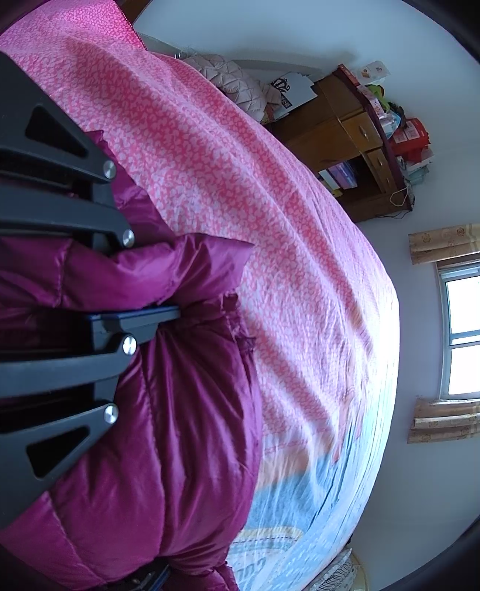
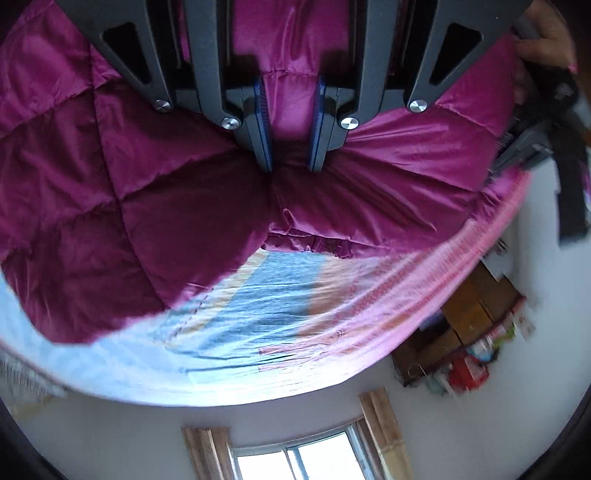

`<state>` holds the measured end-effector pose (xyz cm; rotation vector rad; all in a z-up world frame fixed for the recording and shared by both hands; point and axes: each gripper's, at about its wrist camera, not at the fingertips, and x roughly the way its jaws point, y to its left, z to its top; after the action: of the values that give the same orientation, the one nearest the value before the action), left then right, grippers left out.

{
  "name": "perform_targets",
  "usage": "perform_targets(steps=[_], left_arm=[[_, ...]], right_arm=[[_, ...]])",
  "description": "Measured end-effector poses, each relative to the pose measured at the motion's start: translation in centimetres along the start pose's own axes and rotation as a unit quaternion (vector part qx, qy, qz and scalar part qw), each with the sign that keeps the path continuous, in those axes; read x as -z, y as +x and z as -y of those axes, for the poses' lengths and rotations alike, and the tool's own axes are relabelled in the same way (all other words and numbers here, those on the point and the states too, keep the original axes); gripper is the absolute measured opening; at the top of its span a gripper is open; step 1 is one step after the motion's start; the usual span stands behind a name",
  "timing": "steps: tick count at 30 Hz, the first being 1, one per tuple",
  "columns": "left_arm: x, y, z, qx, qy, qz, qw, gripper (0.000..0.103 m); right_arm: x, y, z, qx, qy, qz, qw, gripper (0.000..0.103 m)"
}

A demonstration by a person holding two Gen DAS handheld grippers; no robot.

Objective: Fold large clothes
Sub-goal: 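Hold the jacket with both tools and fold it over the body, then open the left tool and release the jacket while the right tool holds it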

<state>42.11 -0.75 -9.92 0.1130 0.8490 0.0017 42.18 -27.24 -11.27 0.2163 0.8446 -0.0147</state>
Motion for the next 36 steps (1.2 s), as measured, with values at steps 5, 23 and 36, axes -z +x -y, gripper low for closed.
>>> perform_targets(steps=[5, 23, 36], left_arm=[[-0.2, -0.9, -0.7, 0.028, -0.010, -0.009, 0.9995, 0.018], [0.9, -4.4, 8.3, 0.095, 0.041, 0.030, 0.9942, 0.068], [-1.5, -3.6, -3.2, -0.036, -0.036, 0.050, 0.9974, 0.073]], right_arm=[[-0.1, 0.1, 1.1, -0.027, 0.022, 0.004, 0.999, 0.020], [0.6, -0.6, 2.1, -0.048, 0.039, 0.013, 0.998, 0.020], [0.7, -1.0, 2.9, -0.056, 0.046, 0.016, 0.997, 0.020]])
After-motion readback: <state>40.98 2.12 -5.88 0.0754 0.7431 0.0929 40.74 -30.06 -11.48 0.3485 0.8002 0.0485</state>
